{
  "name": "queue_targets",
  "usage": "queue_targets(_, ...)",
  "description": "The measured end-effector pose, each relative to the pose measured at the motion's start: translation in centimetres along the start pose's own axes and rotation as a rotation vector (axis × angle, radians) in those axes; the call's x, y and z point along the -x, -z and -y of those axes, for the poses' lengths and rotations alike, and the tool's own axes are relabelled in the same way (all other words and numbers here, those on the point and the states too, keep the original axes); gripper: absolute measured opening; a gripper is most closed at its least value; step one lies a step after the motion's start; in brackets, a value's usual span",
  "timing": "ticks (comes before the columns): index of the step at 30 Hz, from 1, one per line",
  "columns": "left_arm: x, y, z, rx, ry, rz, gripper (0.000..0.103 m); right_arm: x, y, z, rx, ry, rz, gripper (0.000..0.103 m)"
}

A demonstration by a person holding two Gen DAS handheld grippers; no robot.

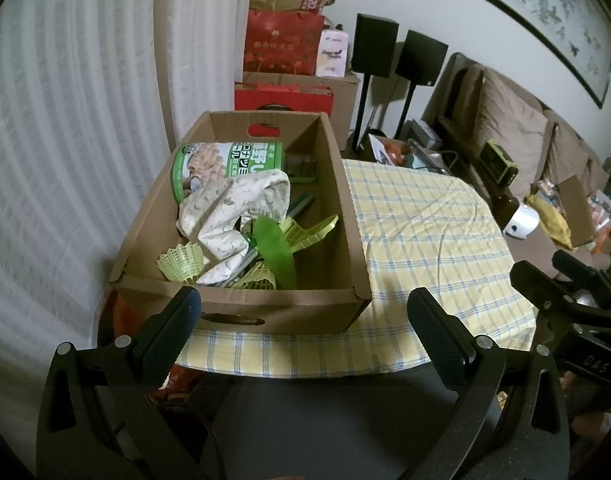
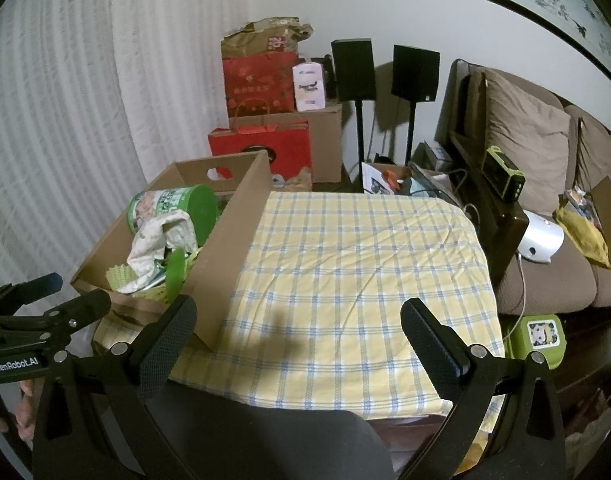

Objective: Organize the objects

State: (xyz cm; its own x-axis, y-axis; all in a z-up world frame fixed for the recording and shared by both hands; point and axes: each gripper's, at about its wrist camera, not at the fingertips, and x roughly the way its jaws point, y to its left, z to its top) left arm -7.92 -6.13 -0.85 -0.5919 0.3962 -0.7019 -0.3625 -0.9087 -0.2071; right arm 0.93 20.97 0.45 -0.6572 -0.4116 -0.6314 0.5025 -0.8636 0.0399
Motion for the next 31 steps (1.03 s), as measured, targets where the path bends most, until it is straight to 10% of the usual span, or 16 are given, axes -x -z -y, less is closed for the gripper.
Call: queue_targets(31, -0.19, 0.19, 0.27, 0.01, -0.032, 0.003, 0.103, 0.02, 0.03, 0.1, 0.0, -0.002, 0.0, 0.103)
